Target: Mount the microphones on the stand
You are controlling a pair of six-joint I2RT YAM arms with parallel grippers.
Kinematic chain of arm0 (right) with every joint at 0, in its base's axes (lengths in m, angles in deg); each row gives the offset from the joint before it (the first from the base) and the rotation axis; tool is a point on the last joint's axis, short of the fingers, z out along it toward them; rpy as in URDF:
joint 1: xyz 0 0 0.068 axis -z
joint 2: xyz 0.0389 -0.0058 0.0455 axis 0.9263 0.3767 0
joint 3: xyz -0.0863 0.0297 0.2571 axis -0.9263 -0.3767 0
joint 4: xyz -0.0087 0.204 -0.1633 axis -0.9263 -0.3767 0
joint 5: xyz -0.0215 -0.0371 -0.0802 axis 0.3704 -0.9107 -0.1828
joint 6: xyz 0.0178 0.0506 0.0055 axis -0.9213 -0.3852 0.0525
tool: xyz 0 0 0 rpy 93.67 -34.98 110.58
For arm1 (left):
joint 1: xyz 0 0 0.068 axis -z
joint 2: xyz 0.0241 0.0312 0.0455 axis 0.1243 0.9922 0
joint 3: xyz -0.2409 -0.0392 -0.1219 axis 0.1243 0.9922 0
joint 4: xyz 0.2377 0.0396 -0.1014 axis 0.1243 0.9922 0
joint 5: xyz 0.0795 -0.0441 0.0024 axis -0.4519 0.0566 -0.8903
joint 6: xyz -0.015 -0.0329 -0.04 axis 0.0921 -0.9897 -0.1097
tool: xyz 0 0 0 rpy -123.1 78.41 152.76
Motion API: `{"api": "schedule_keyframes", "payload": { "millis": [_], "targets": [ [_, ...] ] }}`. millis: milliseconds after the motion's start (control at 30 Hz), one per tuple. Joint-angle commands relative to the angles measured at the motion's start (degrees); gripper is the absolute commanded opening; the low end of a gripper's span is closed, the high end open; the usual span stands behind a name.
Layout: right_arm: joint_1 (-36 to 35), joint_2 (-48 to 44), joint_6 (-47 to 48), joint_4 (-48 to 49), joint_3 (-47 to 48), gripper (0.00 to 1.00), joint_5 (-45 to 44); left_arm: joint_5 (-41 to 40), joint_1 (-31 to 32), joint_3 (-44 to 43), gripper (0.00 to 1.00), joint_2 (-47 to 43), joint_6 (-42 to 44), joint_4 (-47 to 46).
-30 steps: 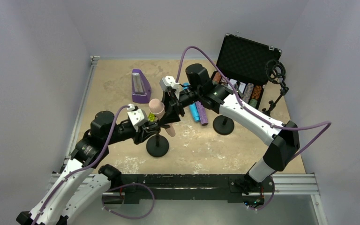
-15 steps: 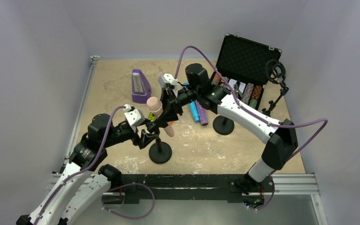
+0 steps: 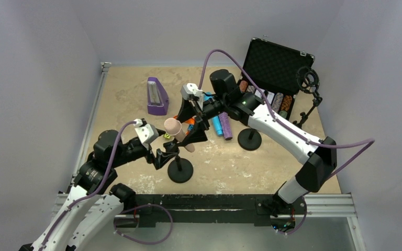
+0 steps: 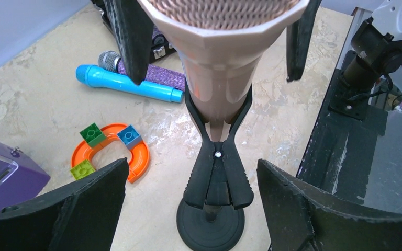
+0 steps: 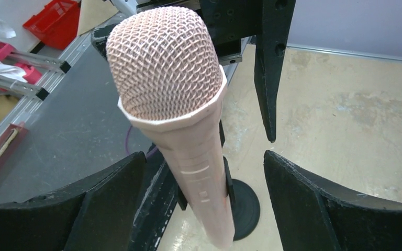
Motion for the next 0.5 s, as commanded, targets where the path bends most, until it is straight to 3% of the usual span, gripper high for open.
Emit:
{"api": "schedule_keyframes", "payload": {
  "millis": [0,467],
  "targets": [
    [1.1,-3.6,5.7,-5.7,2.8,0.88,-1.2,0.5,-0.2,0.3,0.96,-0.8,1.2,-1.5],
    [3.8,-15.3,28.1,-29.4,-2.5,0.92,-6.9,-2.8,-0.2,0.7,0.99,-8.8,-5.8,-0.7]
  ]
}}
